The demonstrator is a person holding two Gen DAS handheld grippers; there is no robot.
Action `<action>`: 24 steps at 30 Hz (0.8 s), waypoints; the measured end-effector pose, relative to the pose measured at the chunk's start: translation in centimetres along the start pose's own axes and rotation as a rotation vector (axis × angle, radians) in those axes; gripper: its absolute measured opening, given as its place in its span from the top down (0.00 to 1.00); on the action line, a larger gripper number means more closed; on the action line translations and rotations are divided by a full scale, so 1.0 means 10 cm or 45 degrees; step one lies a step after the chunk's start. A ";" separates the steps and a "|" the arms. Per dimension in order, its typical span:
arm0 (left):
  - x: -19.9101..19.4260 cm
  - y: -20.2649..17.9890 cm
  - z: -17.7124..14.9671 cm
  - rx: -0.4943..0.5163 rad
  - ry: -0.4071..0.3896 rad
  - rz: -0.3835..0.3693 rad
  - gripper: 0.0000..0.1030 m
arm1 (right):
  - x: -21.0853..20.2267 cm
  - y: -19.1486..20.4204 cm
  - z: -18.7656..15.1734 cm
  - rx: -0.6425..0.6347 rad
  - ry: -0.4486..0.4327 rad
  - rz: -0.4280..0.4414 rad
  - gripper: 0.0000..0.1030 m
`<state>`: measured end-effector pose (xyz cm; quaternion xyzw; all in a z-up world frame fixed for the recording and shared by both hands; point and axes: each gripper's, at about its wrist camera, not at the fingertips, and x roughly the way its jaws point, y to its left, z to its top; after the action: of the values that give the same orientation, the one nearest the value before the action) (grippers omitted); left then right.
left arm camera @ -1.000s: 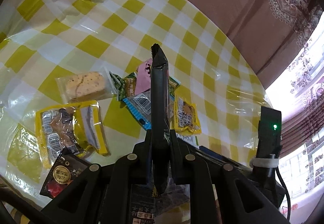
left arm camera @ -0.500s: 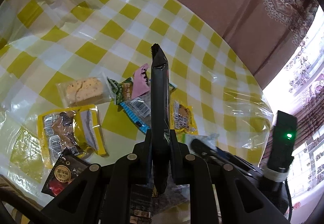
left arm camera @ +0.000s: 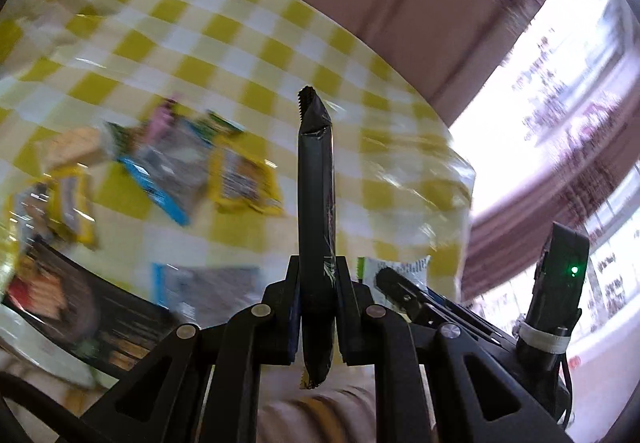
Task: Organize snacks
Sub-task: 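Carry both snacks over the white box and open both tools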
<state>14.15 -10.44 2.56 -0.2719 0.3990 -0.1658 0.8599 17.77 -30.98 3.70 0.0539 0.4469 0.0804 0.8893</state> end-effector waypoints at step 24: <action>0.81 -1.68 -1.34 0.293 0.612 -0.343 0.86 | -0.87 -2.00 -0.89 0.390 0.071 -0.328 0.73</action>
<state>7.65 -32.43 0.63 -0.1762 0.5300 -0.3820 0.7363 7.39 -52.04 1.93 0.1287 0.4816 -0.1016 0.8609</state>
